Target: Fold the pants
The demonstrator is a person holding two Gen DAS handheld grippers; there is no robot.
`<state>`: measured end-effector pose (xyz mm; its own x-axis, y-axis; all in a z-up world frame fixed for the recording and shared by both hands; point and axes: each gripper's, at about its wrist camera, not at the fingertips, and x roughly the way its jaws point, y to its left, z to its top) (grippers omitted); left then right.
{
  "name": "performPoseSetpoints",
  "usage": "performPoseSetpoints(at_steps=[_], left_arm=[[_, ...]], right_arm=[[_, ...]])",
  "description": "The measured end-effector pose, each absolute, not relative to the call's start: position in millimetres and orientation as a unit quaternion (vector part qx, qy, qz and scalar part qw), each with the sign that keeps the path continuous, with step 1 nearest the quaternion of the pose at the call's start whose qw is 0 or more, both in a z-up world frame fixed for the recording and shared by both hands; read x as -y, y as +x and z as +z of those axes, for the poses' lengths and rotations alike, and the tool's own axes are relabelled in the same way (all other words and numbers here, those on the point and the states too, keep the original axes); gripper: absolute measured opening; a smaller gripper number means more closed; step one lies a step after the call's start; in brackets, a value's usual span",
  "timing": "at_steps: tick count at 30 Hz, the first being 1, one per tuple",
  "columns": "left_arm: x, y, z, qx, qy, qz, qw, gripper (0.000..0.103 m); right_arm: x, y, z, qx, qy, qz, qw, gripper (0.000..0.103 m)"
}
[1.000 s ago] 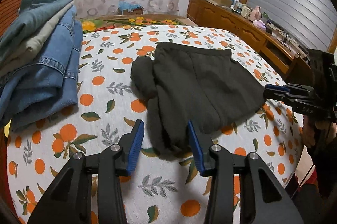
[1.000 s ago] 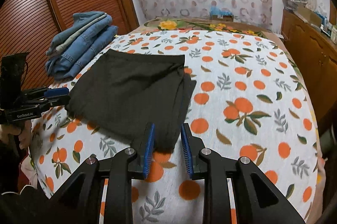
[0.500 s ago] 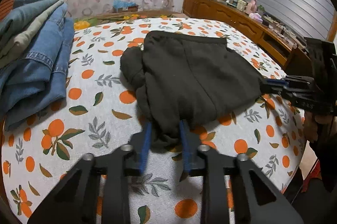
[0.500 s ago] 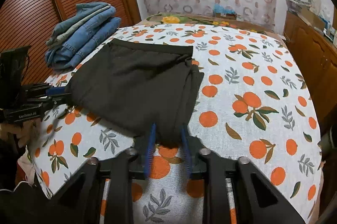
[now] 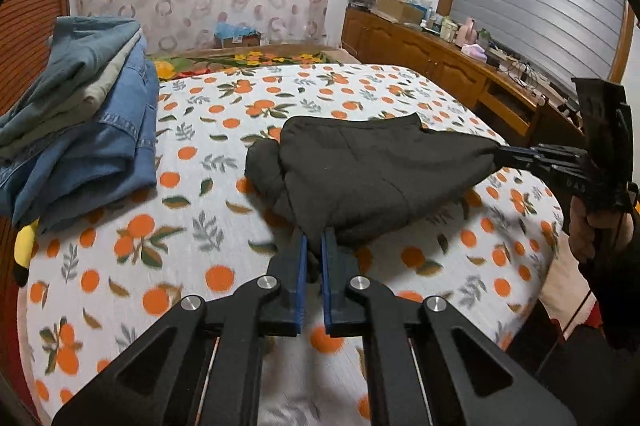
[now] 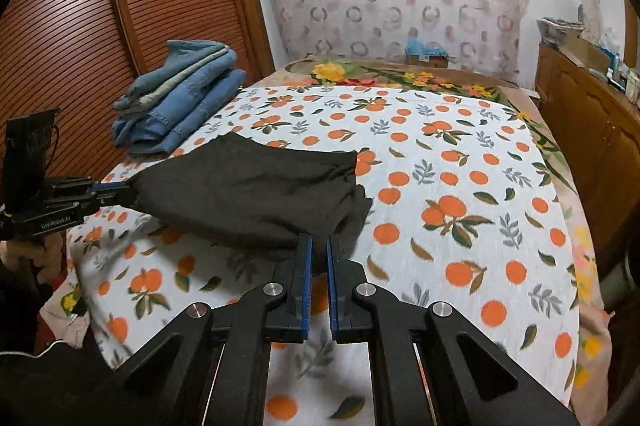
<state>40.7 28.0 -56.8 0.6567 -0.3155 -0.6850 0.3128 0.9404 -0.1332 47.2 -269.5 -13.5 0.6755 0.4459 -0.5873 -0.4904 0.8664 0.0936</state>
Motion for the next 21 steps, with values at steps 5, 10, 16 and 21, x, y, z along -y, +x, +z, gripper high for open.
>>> performPoseSetpoints(at_steps=[5, 10, 16, 21], left_arm=[[-25.0, 22.7, -50.9, -0.375, 0.001, -0.170, 0.911, 0.007], [-18.3, 8.5, -49.1, -0.379, 0.009, -0.174, 0.909, 0.008], [-12.8, -3.4, -57.0, -0.393, 0.017, -0.177, 0.902, 0.008], [-13.2, 1.1, -62.8, -0.408, 0.021, -0.155, 0.900, 0.018]], right_arm=[[274.6, 26.3, -10.2, -0.314, -0.040, 0.264, 0.911, 0.006], [279.6, 10.8, -10.0, -0.317, -0.042, 0.266, 0.910, 0.006], [284.1, 1.9, -13.8, -0.324, -0.043, 0.262, 0.908, 0.006], [280.6, 3.4, -17.5, -0.337, -0.038, 0.265, 0.903, 0.006]])
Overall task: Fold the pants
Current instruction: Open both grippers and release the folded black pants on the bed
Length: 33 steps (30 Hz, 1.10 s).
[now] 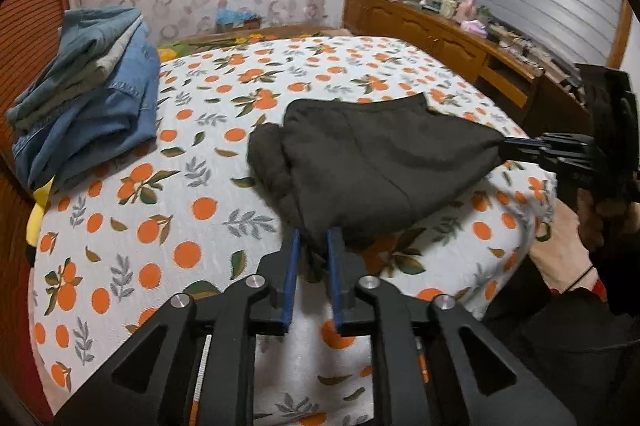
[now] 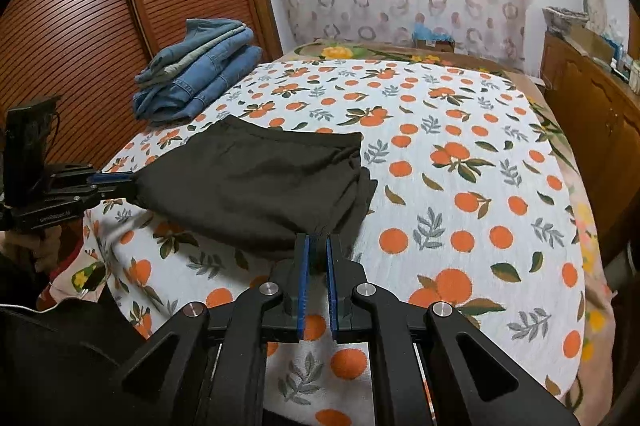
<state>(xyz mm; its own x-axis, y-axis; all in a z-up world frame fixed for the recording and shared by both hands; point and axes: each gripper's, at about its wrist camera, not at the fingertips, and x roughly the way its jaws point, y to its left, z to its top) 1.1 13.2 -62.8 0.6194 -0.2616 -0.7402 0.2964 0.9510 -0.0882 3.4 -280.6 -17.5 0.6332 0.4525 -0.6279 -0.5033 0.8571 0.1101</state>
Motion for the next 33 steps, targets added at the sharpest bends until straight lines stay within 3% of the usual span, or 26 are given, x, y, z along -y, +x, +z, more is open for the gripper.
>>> performPoseSetpoints(at_steps=[5, 9, 13, 16, 24, 33], left_arm=[[-14.5, 5.4, -61.6, -0.402, 0.022, -0.146, 0.903, 0.042], [-15.1, 12.5, -59.9, -0.398, 0.022, -0.143, 0.906, 0.049], [-15.9, 24.2, -60.9, -0.396, 0.010, -0.145, 0.907, 0.076], [-14.8, 37.2, -63.4, -0.399, 0.004, -0.136, 0.907, 0.077], [-11.9, 68.7, -71.4, -0.409, -0.006, -0.130, 0.903, 0.077], [-10.5, 87.7, -88.8, -0.430, -0.006, -0.128, 0.894, 0.077]], right_arm=[[277.8, 1.5, -15.4, -0.333, -0.043, 0.264, 0.904, 0.007], [277.8, -0.7, -12.7, -0.326, -0.047, 0.261, 0.907, 0.011], [281.6, -1.2, -11.6, -0.319, -0.046, 0.251, 0.913, 0.027], [282.4, 2.9, -12.9, -0.321, -0.048, 0.242, 0.914, 0.036], [269.5, 25.6, -18.1, -0.325, -0.050, 0.240, 0.913, 0.045], [256.6, 62.7, -33.3, -0.362, -0.042, 0.222, 0.904, 0.045]])
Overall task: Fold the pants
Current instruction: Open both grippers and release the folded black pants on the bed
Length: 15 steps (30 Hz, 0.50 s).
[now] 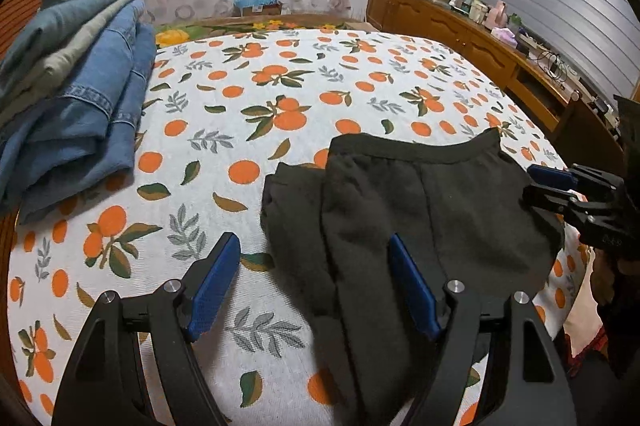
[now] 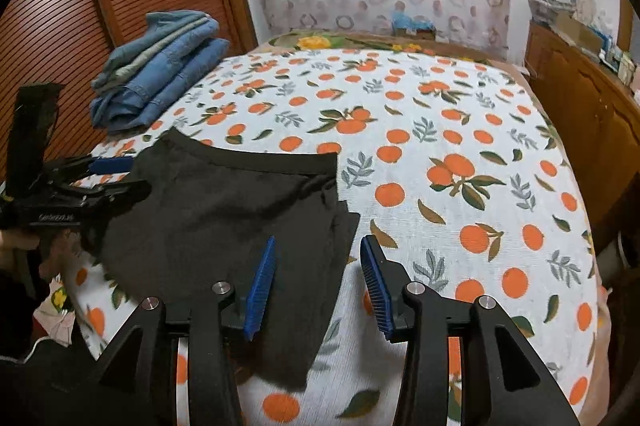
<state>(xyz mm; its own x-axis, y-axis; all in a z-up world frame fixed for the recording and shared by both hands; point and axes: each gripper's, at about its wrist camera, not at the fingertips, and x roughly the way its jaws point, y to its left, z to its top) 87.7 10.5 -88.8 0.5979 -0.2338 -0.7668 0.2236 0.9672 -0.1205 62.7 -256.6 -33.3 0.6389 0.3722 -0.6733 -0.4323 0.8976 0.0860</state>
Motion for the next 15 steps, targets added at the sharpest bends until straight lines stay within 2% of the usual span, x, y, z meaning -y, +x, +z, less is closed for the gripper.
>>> performPoseSetpoints(at_steps=[15], left_arm=[[-8.4, 91.5, -93.2, -0.429, -0.004, -0.132, 0.893, 0.077]], right_arm=[[241.4, 79.0, -39.9, -0.373, -0.049, 0.221, 0.900, 0.045]])
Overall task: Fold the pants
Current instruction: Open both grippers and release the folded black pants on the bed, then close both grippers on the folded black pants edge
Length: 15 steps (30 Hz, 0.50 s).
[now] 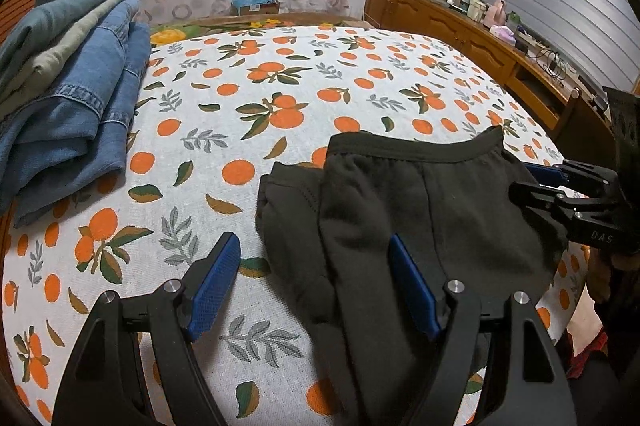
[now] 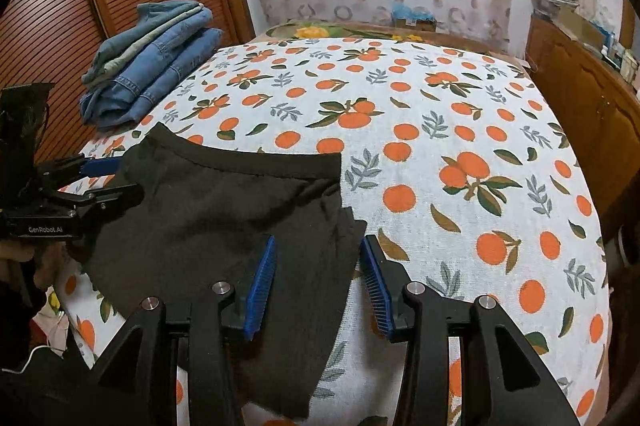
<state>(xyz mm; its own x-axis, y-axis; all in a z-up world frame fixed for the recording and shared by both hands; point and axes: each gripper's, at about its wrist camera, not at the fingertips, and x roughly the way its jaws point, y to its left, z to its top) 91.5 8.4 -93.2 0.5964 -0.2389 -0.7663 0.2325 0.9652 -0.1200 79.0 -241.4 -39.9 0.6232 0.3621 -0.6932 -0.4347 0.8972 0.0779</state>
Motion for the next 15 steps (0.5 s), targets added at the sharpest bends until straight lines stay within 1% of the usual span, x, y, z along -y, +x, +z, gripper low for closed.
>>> performPoseSetpoints(at_steps=[6, 7, 9, 11, 12, 14, 15], left_arm=[[-9.2, 92.1, -93.1, -0.429, -0.009, -0.133, 0.893, 0.077], [-9.5, 92.1, -92.9, -0.429, -0.011, -0.134, 0.893, 0.077], [-9.9, 92.6, -92.6, -0.427, -0.015, -0.138, 0.893, 0.076], [-11.0, 93.3, -92.3, -0.426, -0.024, -0.146, 0.893, 0.068], [-11.3, 93.6, -92.0, -0.426, -0.030, -0.151, 0.891, 0.065], [-11.9, 94.9, -91.2, -0.427, -0.039, -0.156, 0.890, 0.057], [-12.0, 95.4, -90.7, -0.427, -0.043, -0.158, 0.889, 0.055]], right_arm=[[236.9, 82.0, -41.8, -0.371, -0.054, 0.231, 0.898, 0.045], [237.2, 82.2, -42.0, -0.370, -0.053, 0.232, 0.898, 0.042], [238.7, 82.3, -42.5, -0.368, -0.052, 0.233, 0.898, 0.034], [241.1, 82.7, -42.8, -0.368, -0.049, 0.234, 0.898, 0.029], [242.4, 83.0, -43.0, -0.369, -0.046, 0.236, 0.898, 0.023], [244.1, 83.3, -43.0, -0.371, -0.040, 0.241, 0.896, 0.019], [244.9, 83.4, -43.4, -0.371, -0.039, 0.245, 0.895, 0.016]])
